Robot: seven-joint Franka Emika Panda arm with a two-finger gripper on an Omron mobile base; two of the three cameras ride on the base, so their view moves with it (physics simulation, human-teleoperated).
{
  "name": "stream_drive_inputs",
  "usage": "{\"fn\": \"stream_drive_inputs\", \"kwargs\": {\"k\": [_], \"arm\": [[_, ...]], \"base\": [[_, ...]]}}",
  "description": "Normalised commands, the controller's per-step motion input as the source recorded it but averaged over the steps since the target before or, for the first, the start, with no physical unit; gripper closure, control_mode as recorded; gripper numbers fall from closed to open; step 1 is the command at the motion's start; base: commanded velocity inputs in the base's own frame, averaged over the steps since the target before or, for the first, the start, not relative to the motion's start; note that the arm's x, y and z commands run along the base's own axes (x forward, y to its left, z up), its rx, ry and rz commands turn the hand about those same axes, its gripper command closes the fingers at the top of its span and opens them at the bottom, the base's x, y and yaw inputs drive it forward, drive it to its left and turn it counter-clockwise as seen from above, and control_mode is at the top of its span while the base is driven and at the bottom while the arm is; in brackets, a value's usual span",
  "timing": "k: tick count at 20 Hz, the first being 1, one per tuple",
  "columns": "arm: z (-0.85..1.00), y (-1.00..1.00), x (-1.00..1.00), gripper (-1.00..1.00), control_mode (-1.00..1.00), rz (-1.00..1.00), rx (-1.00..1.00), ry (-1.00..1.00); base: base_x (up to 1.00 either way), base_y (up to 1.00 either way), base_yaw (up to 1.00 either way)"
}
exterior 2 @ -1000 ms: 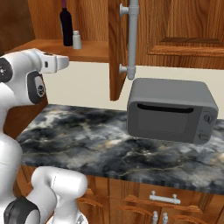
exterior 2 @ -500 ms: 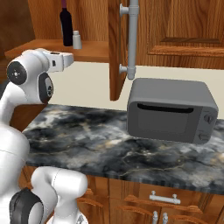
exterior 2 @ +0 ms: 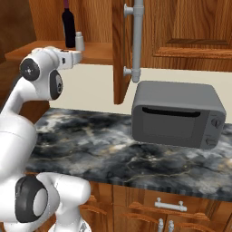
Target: The dining table condiment station is running low on shaker. Refill the condiment station by opening the cabinet and taking the shaker from the cabinet and placing it on the dining table.
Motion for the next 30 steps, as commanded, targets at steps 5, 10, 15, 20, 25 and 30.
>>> {"fn": "stream_drive_inputs", "kwargs": {"k": [5, 10, 15, 20, 25, 30], "arm": [[0.13, 0.0, 0.52, -1.0, -1.0, 0.0, 0.0, 0.0], [0.11, 0.01, 0.49, -1.0, -1.0, 0.0, 0.0, 0.0], [0.0, 0.02, 0.58, -1.0, -1.0, 0.0, 0.0, 0.0], [0.0, 0.03, 0.66, -1.0, -1.0, 0.0, 0.0, 0.02], [-0.07, 0.09, 0.63, -1.0, -1.0, 0.0, 0.0, 0.03], [-0.09, 0.28, 0.26, -1.0, -1.0, 0.0, 0.0, 0.01]], "base": [[0.0, 0.0, 0.0], [0.0, 0.0, 0.0], [0.0, 0.0, 0.0], [0.0, 0.0, 0.0], [0.0, 0.0, 0.0], [0.0, 0.0, 0.0]]}}
